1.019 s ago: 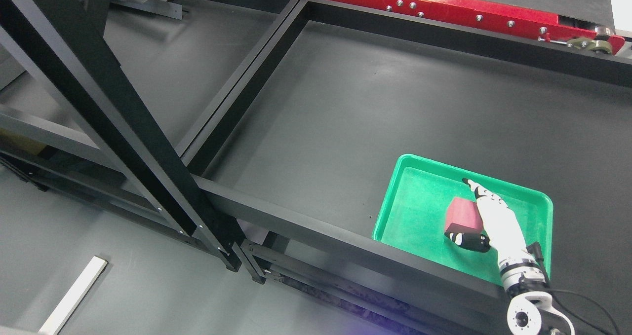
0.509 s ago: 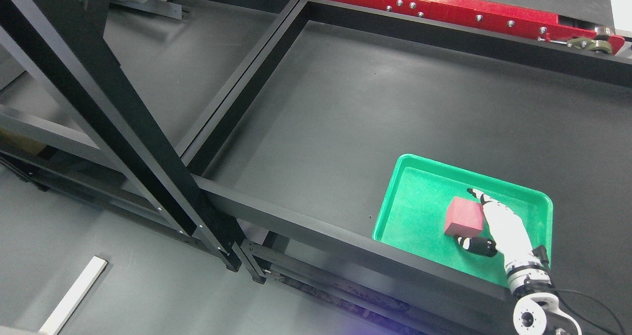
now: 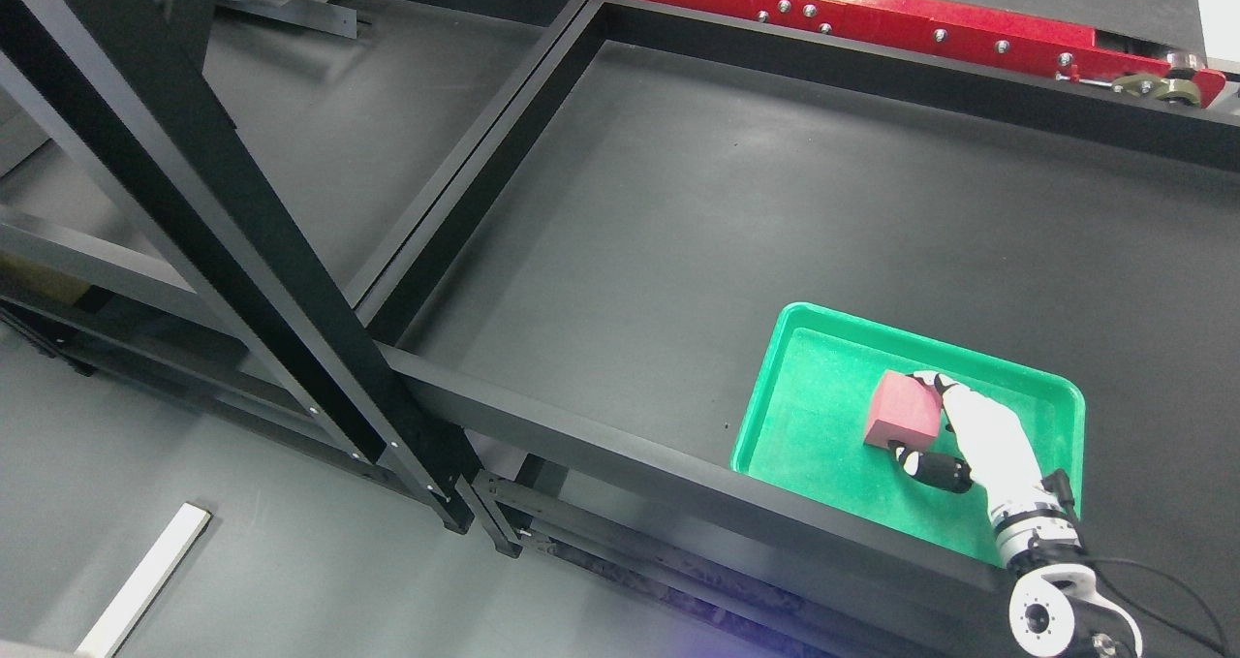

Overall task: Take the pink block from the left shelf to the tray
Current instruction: 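Lift the pink block up out of the green tray with the right hand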

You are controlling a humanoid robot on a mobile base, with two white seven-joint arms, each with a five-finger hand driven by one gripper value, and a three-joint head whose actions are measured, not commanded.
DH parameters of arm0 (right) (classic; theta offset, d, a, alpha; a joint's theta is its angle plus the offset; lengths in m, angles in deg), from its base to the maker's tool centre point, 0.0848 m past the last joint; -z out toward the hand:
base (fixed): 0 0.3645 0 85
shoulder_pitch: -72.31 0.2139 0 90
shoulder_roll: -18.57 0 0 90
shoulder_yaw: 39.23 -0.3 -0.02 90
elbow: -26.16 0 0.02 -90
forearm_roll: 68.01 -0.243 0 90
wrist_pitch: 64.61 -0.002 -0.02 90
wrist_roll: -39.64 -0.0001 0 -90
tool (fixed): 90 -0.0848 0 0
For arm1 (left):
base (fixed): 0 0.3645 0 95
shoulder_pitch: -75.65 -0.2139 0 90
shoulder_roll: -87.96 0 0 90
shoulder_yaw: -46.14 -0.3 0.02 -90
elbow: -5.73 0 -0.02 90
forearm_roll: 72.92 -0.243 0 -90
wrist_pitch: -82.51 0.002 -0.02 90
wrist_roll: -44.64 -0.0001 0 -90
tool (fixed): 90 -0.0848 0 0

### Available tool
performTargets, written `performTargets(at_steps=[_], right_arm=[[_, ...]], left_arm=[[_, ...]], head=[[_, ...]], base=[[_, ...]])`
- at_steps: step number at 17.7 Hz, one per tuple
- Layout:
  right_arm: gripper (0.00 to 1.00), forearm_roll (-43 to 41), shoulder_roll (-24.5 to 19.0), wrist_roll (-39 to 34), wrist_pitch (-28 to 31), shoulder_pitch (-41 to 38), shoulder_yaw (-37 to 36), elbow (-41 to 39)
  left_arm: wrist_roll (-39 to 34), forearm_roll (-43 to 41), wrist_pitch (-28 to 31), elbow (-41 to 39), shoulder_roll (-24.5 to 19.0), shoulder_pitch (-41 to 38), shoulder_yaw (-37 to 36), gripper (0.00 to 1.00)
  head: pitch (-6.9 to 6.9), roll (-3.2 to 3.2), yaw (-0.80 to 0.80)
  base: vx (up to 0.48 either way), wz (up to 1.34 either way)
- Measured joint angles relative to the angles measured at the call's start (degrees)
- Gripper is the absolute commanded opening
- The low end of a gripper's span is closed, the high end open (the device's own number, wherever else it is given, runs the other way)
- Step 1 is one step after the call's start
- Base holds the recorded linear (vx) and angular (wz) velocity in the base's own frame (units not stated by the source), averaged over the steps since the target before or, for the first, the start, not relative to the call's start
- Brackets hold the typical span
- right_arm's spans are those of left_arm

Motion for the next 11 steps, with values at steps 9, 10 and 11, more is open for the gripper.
performTargets(at_steps=[9, 10, 11], right_arm=[[0.05, -6.45, 0.22, 12.79, -10.24, 0.19, -2.8, -0.85], [0.05, -7.34, 0.21, 13.92, -10.81, 0.09, -3.09, -1.09], [0.05, -8.23, 0.2, 14.94, -11.16, -0.04, -3.45, -1.35]], left_arm=[[0.0, 0.0, 0.01, 0.0, 0.0, 0.0, 0.0, 1.0], [0.0, 0.0, 0.01, 0.0, 0.0, 0.0, 0.0, 1.0], [0.0, 0.0, 0.01, 0.0, 0.0, 0.0, 0.0, 1.0]], head=[[0.0, 0.0, 0.0], [0.0, 0.0, 0.0], [0.0, 0.0, 0.0]], base=[[0.0, 0.0], [0.0, 0.0], [0.0, 0.0]])
